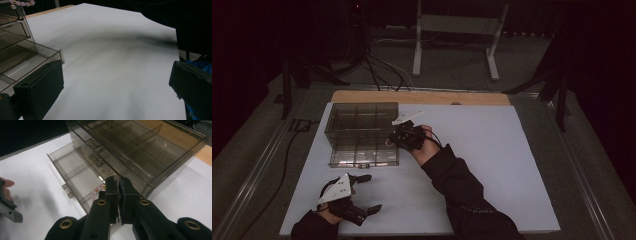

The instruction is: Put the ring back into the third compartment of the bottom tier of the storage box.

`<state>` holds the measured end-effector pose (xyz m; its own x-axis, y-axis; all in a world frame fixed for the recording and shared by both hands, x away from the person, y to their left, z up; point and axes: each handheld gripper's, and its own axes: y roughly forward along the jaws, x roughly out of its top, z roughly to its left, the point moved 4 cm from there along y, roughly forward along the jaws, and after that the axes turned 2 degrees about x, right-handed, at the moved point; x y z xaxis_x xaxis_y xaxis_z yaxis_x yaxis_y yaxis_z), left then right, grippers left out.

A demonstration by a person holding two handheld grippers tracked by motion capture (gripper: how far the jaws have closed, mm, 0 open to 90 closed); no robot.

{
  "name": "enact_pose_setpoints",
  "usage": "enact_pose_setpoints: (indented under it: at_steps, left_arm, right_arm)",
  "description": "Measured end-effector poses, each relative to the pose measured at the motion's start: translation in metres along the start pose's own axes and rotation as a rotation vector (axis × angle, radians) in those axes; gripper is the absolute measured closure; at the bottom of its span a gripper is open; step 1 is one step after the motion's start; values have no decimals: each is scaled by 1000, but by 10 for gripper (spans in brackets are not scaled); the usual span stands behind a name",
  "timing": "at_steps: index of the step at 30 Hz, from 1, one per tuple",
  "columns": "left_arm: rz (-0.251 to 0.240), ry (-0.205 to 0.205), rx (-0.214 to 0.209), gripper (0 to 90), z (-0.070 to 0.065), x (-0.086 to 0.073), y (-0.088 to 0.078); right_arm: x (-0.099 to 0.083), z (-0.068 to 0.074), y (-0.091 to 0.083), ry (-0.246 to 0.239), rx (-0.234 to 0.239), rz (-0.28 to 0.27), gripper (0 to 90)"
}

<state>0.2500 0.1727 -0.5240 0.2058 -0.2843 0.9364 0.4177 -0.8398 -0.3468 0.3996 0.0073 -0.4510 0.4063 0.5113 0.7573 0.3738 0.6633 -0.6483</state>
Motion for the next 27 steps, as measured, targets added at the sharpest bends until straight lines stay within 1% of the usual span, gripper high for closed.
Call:
enact_pose_setpoints:
  at_steps: [3, 10, 18, 27]
  left_arm:
    - [1, 0, 0, 6, 0, 0, 0]
    - [-1, -1, -2, 6, 0, 0, 0]
    - [-6, 2, -2, 6, -1, 0, -1]
    - [-5, 0, -3, 6, -1, 0, -1]
  right_arm:
    - [3, 2, 4, -6, 2, -1, 865]
    - [7, 7, 13, -1, 12, 5, 865]
    - [5, 7, 27, 9, 19, 20, 865]
    - [2, 6, 37, 25, 20, 33, 865]
